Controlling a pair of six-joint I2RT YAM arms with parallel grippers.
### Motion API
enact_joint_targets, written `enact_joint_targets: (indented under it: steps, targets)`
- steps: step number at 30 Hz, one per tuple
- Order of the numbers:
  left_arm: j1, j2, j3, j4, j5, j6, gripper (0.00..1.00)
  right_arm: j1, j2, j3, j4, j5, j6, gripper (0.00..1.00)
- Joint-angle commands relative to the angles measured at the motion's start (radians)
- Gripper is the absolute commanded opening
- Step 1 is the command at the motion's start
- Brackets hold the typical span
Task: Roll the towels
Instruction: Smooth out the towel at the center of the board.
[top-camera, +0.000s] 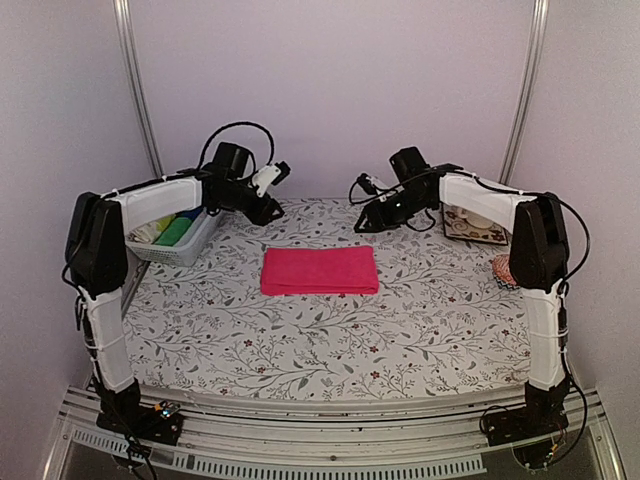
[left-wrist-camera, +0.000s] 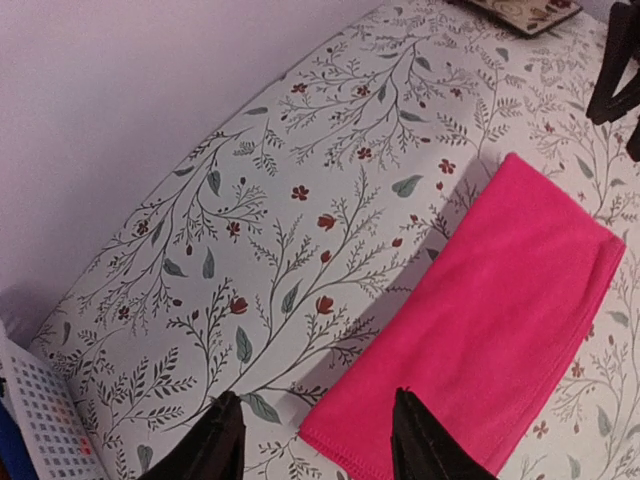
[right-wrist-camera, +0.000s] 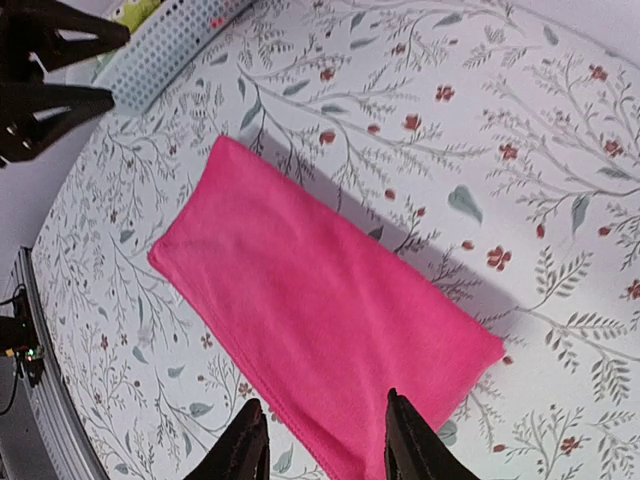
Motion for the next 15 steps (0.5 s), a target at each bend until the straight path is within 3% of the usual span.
enact_joint_targets:
  steps: [1,7,15]
  targets:
    - [-0.007,0.153,0.15,-0.085,0.095,-0.261,0.47,-0.041,0.095,0.097,0.041,-0.042,0.078,0.4]
    - [-0.01,0.189,0.171,-0.111,0.179,-0.483,0.44,-0.047,0.199,0.106,0.136,-0.12,0.133,0.39]
    - [-0.021,0.094,-0.042,-0.044,0.207,-0.617,0.43,-0.047,0.248,0.061,0.235,-0.17,0.189,0.39]
